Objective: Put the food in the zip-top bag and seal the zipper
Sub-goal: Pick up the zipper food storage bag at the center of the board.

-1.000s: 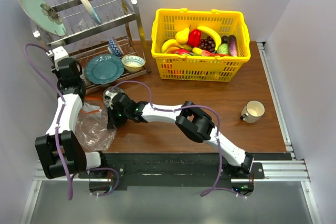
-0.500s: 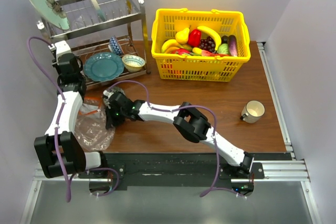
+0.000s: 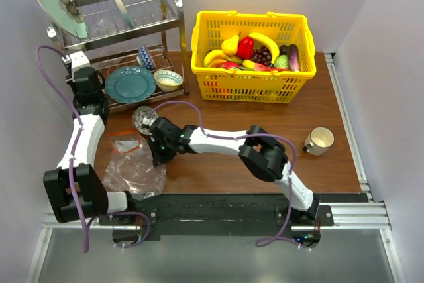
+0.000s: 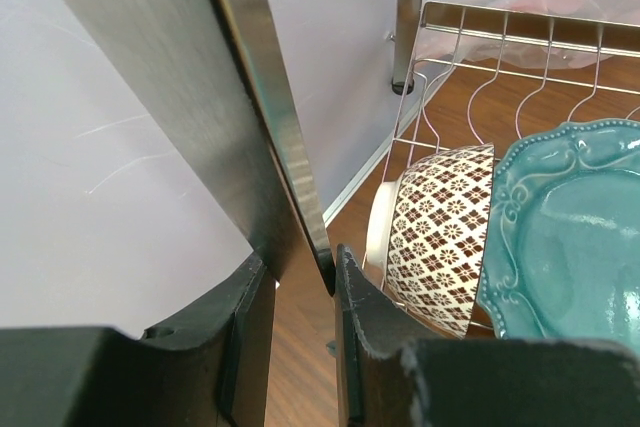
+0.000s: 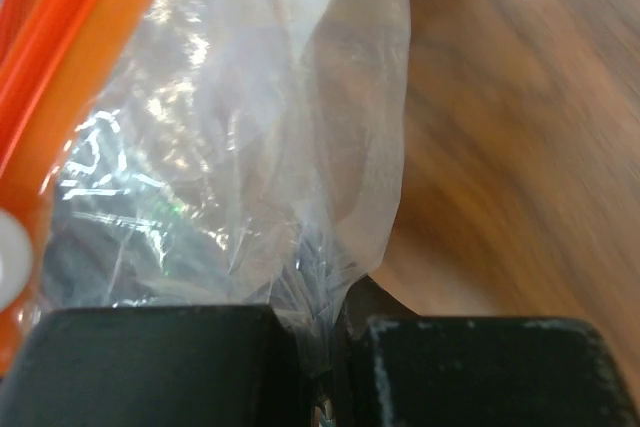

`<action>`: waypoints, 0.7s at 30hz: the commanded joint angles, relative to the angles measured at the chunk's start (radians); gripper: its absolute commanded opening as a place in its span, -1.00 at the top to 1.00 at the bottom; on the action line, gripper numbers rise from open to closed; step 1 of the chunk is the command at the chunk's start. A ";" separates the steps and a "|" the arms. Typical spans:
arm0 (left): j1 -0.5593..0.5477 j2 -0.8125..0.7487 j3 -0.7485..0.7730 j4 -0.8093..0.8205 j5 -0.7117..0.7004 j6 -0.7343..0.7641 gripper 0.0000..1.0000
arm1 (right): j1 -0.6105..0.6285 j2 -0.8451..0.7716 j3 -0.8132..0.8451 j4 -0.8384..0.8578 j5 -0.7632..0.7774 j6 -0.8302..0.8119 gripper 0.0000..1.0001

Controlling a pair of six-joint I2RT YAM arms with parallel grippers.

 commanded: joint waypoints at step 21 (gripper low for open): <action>-0.026 -0.093 -0.109 0.439 -0.024 0.034 1.00 | -0.049 -0.668 -0.399 -0.056 0.194 -0.184 1.00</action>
